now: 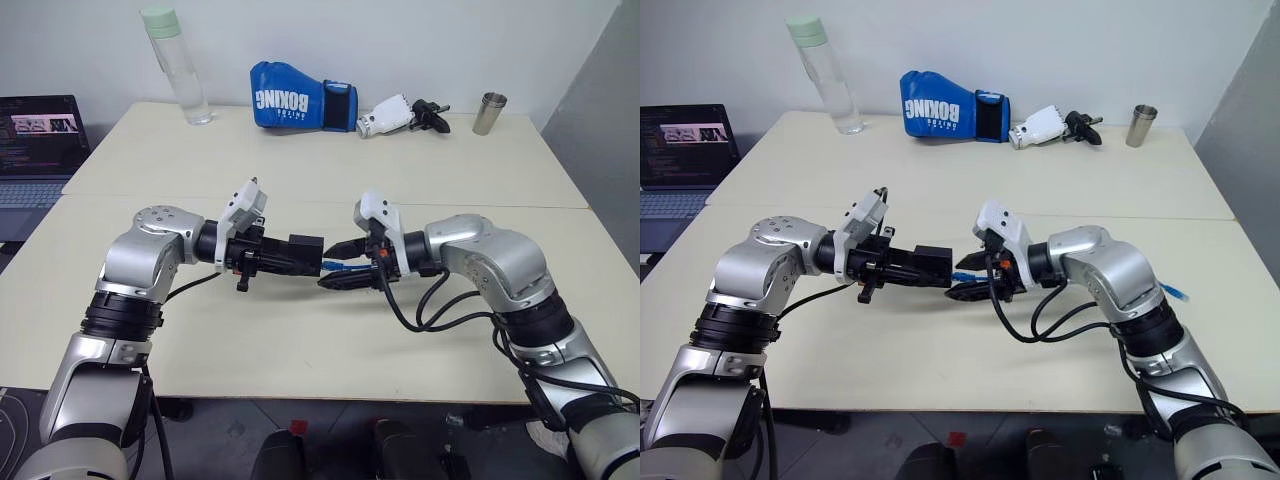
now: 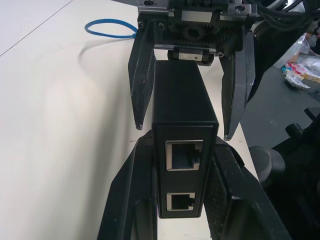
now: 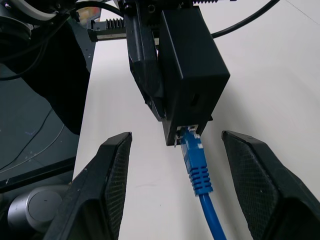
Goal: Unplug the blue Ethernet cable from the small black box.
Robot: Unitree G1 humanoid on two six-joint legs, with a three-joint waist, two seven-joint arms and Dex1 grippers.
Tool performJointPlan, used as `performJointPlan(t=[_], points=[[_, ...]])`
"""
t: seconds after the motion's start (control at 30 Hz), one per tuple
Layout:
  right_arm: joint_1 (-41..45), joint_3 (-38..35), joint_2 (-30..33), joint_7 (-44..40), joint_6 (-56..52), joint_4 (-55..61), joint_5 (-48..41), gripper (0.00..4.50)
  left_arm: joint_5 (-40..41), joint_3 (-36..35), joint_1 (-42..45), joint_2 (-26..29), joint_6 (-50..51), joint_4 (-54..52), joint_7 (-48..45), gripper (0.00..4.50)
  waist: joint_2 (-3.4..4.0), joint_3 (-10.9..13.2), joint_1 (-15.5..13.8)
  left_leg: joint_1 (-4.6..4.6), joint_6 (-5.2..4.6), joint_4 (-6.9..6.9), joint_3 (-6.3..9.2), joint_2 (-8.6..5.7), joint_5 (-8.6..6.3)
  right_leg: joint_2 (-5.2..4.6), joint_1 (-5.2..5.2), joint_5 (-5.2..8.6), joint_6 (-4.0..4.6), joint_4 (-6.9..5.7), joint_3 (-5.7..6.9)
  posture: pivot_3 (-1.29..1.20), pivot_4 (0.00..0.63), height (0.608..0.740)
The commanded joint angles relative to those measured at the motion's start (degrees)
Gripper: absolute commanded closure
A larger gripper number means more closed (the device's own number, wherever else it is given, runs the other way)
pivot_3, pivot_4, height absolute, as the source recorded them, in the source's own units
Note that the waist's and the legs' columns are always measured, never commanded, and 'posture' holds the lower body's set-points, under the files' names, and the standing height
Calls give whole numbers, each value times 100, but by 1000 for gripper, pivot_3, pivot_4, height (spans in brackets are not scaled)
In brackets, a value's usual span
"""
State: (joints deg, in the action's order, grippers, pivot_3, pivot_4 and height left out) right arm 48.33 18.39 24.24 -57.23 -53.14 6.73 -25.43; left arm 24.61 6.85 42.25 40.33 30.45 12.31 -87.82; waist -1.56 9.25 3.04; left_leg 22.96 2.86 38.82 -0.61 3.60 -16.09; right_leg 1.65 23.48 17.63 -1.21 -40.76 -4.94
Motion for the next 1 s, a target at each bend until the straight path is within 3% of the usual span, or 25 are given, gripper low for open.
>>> performJointPlan(t=[0.03,0.13,0.23,0.5,1.0], points=[[134,-38,-48,-47,56,16,-60,1473,9,-76,-43,54,-137,-154,12,3706,0,0,0,0,0,0,0,0,0,0,0,0,0,0,0,0,150,740],[160,-17,-56,-82,56,-6,-57,1473,4,-75,-66,56,-167,-149,19,3706,1,1,2,0,0,0,0,1,0,0,1,1,1,0,0,0,150,740],[173,10,-65,-90,68,-25,-44,1950,10,-85,-100,57,-178,-177,32,3706,1,1,1,1,0,0,2,1,0,0,1,1,1,-1,2,0,150,740],[167,82,-90,-77,88,-62,-17,3773,45,-116,-194,94,-172,-284,42,3706,2,2,2,1,0,-1,2,1,0,0,1,2,2,0,2,0,150,740],[215,217,87,-605,59,7,-164,3783,-23,-61,-165,169,-259,-249,-94,3706,4,6,3,1,-1,-2,2,1,0,1,1,2,3,0,3,0,150,740]])
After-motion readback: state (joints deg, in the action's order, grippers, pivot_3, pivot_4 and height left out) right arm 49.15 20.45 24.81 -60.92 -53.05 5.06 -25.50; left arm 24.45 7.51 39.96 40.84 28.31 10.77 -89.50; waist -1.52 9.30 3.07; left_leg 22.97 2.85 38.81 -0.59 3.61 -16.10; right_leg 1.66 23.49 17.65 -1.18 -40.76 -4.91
